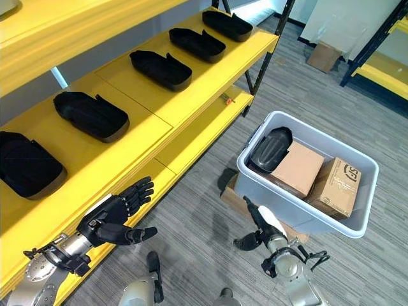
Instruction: Move parts from the plastic box to the shelf.
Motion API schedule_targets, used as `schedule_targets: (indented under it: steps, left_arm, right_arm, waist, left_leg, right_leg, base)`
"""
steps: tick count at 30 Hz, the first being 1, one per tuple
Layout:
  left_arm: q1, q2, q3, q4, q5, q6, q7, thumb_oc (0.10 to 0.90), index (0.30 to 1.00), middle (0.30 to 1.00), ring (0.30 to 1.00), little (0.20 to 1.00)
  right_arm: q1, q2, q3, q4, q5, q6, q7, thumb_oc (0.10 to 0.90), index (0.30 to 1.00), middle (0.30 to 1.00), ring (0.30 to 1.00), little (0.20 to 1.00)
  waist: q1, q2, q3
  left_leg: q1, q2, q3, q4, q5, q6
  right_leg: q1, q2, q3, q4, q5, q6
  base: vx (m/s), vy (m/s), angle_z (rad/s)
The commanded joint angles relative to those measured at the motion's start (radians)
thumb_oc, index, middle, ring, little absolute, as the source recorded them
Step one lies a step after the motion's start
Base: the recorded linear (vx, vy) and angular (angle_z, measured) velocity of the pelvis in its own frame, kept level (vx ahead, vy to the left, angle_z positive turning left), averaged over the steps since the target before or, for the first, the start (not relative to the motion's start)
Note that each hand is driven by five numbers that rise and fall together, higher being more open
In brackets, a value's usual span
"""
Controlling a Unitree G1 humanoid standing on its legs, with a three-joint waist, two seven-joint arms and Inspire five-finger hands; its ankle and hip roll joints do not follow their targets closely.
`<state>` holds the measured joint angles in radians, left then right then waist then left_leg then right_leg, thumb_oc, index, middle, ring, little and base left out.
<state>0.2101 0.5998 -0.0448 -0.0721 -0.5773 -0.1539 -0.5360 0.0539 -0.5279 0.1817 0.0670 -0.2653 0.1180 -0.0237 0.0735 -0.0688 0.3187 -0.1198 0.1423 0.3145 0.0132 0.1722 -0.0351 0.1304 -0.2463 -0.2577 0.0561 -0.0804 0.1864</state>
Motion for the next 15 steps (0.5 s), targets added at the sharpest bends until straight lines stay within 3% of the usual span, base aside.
schedule_targets:
  steps: [1,3,5,6,9,15]
  left_arm:
    - [-0.06,-0.033,0.0,-0.133,-0.049,-0.086,-0.071,0.9,1.0,1.0,1.0,1.0]
    - [-0.071,-0.033,-0.008,-0.136,-0.059,-0.078,-0.077,0.9,1.0,1.0,1.0,1.0]
    - [-0.078,-0.037,-0.018,-0.138,-0.057,-0.076,-0.08,0.9,1.0,1.0,1.0,1.0]
    - [-0.082,-0.041,-0.033,-0.141,-0.059,-0.072,-0.074,0.9,1.0,1.0,1.0,1.0]
    - [-0.081,-0.058,-0.058,-0.142,-0.084,-0.082,-0.064,0.9,1.0,1.0,1.0,1.0]
    - [-0.103,-0.096,-0.066,-0.141,-0.215,-0.083,-0.129,0.9,1.0,1.0,1.0,1.0]
  right_arm:
    - [-0.102,-0.069,-0.048,-0.026,0.022,-0.028,-0.089,0.9,1.0,1.0,1.0,1.0]
    - [-0.114,-0.062,-0.043,-0.024,0.05,0.003,-0.095,0.9,1.0,1.0,1.0,1.0]
    - [-0.12,-0.053,-0.044,-0.012,0.08,-0.008,-0.111,0.9,1.0,1.0,1.0,1.0]
    - [-0.122,-0.041,-0.047,-0.013,0.117,-0.075,-0.158,0.9,1.0,1.0,1.0,1.0]
    - [-0.146,-0.022,-0.054,-0.095,0.144,-0.145,-0.162,0.9,1.0,1.0,1.0,1.0]
    - [-0.163,-0.045,-0.068,-0.13,0.083,-0.137,-0.16,0.9,1.0,1.0,1.0,1.0]
  waist:
    - [0.009,0.034,-0.032]
    - [0.009,0.032,-0.036]
    - [0.006,0.031,-0.039]
    - [0.003,0.032,-0.043]
    - [0.003,0.04,-0.048]
    - [0.004,0.026,-0.049]
  left_leg:
    - [-0.022,0.027,-0.019,0.067,-0.092,-0.025]
    - [-0.015,0.027,-0.013,0.062,-0.096,-0.022]
    - [-0.009,0.028,-0.007,0.058,-0.096,-0.023]
    - [-0.004,0.031,-0.005,0.054,-0.093,-0.024]
    - [-0.01,0.037,-0.008,0.064,-0.095,-0.027]
    - [-0.047,0.04,-0.002,0.168,-0.155,-0.004]
  right_leg:
    - [-0.022,0.077,-0.047,0.111,-0.034,-0.095]
    - [-0.024,0.074,-0.049,0.109,-0.032,-0.092]
    - [-0.024,0.075,-0.046,0.106,-0.029,-0.093]
    - [-0.023,0.075,-0.044,0.099,-0.023,-0.093]
    - [-0.025,0.073,-0.04,0.089,-0.021,-0.097]
    - [-0.034,0.072,-0.04,0.165,-0.076,-0.114]
  base:
    - [-0.02,0.02,-0.03]
    - [0.0,0.0,0.0]
    - [0.0,0.0,0.0]
    - [0.0,0.0,0.0]
    - [0.03,0.123,-0.05]
    - [0.04,0.225,-0.03]
